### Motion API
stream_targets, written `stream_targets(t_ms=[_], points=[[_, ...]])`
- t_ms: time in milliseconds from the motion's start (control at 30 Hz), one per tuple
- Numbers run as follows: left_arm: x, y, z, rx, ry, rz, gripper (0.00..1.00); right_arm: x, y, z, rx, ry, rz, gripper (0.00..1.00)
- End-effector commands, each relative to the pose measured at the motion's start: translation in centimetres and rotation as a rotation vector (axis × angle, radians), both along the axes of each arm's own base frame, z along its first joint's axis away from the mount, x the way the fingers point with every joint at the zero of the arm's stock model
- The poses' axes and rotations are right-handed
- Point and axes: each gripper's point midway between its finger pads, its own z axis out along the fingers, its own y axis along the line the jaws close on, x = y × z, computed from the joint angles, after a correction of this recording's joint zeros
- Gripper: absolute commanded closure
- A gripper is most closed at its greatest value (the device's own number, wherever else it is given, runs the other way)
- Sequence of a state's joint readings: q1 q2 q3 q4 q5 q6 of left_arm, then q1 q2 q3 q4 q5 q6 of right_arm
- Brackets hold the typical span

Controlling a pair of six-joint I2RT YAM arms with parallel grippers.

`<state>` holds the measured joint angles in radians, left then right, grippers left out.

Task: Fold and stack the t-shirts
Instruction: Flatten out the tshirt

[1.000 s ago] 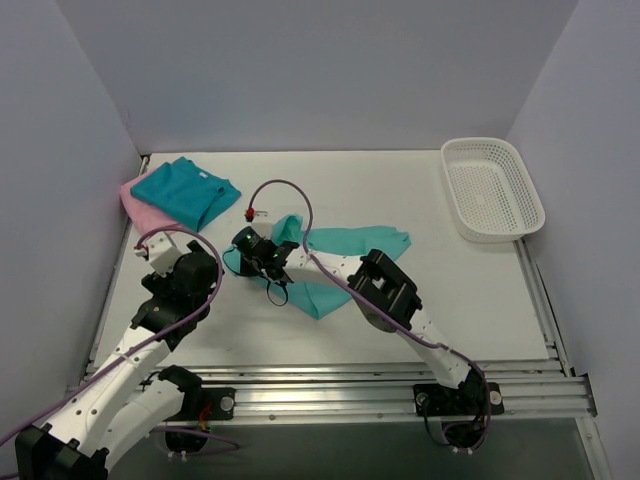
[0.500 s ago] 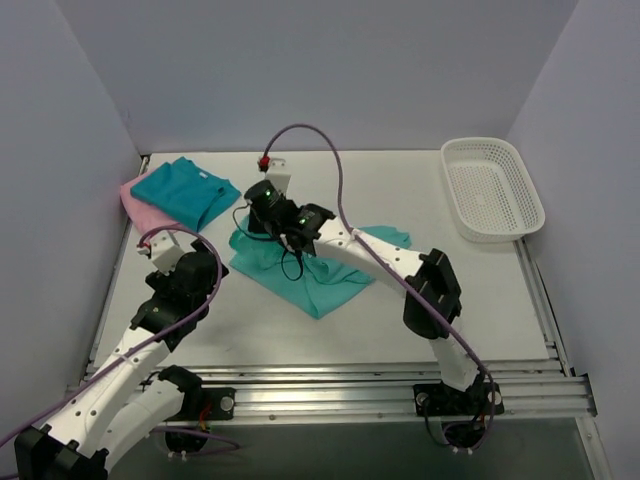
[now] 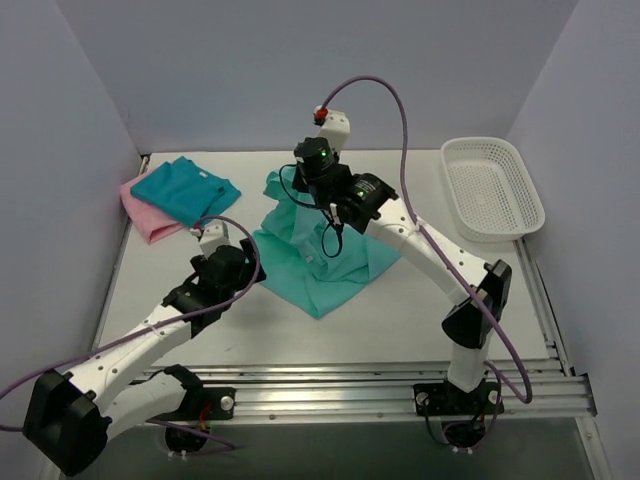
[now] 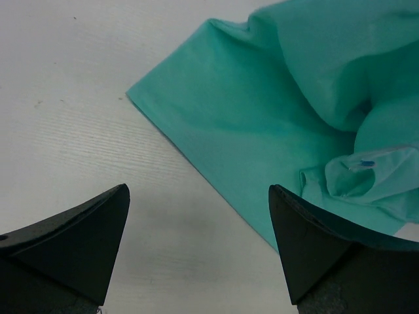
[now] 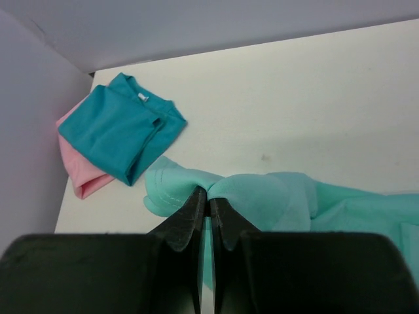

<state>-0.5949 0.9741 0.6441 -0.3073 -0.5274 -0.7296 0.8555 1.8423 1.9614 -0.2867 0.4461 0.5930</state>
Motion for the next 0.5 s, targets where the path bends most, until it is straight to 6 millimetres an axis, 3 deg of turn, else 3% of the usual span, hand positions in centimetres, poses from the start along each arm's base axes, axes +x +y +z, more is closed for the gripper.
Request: stream_targets(t_ms=[0,33,67,167,267,467], points=[[2.3,-3.0,2.2,-0.007,-0.069,-0.079,0.04,0.4,-6.5,3.0,-0.022,-0.05,-0.144,1.0],[2.5,-3.2,2.0,-0.001,-0.059,-0.077,0.04,1.0,-8.0,2.6,-0.026,-0.047,-0.173,1.0],[2.7,-3.3,1.7,0.002,-0.052,-0.074,0.04,0.9,-9.2,3.5,-0.008,-0.059,-0.183,1.0],[3.2,-3.3,1.0,-0.003,-0.032,-0.024,0.04,1.3,-11.4,3.4,-0.007,-0.058,-0.211,1.0],[2.6,-0.5,-0.2,-0.023,-0.005,0.177,0.04,1.5,-12.4,2.8,-0.017,-0.047,-0.221,1.0],[3.2,1.4,-1.6,-0.074,-0.009,0.296,0.05,1.8,-13.0,1.6,-0.026,-0.03,-0.216,1.0]])
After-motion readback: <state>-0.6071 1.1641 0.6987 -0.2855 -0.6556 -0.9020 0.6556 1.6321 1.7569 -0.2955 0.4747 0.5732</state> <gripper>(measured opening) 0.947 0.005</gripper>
